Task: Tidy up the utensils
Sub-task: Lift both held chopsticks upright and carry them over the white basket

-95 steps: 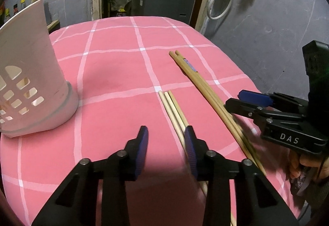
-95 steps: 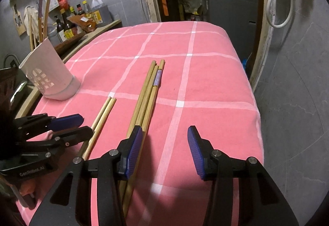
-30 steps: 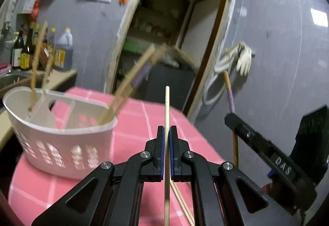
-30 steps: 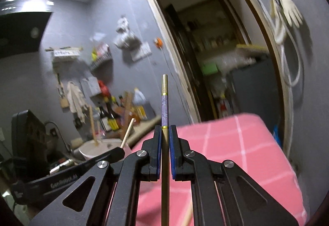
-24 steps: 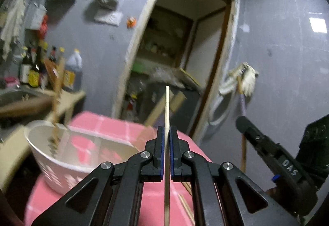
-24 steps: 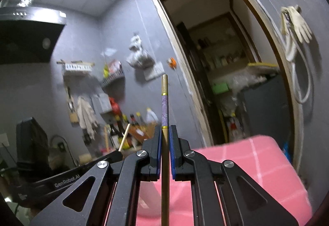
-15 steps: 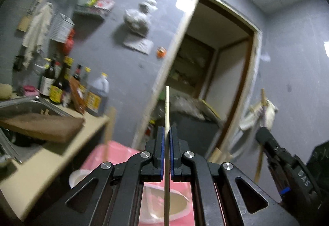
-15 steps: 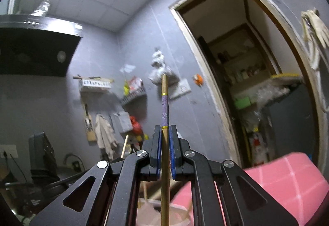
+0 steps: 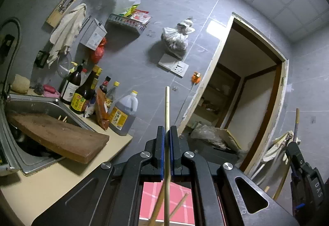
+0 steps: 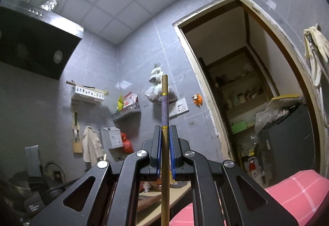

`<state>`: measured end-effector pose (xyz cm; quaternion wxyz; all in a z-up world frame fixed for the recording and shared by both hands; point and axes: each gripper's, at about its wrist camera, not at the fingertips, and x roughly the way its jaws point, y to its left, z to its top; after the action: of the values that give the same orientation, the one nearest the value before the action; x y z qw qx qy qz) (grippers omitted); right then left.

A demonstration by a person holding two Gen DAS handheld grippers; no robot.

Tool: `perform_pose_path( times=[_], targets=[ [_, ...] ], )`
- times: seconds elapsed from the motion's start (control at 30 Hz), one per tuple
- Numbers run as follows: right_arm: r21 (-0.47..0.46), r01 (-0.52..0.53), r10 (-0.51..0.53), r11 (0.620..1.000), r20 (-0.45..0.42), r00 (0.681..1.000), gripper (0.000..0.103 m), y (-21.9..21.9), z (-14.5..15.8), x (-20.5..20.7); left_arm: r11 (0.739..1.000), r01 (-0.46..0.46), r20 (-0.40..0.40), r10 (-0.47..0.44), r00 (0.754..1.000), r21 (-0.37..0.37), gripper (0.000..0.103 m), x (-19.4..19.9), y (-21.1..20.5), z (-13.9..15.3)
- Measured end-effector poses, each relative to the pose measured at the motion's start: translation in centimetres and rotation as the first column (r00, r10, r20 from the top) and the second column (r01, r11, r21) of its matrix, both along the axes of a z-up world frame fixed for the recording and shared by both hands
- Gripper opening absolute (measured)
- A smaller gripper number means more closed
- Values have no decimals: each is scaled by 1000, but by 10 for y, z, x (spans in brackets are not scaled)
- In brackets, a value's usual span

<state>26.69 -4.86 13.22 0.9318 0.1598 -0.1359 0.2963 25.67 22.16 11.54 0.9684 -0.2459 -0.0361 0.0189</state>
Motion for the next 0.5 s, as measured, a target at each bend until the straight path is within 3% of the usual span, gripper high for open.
perform_pose_path(
  times=[0.5],
  targets=[
    [-70, 33, -37, 997, -50, 998, 5, 10, -26, 18, 997, -47, -13, 48, 999, 54, 3, -4, -28, -29]
  ],
)
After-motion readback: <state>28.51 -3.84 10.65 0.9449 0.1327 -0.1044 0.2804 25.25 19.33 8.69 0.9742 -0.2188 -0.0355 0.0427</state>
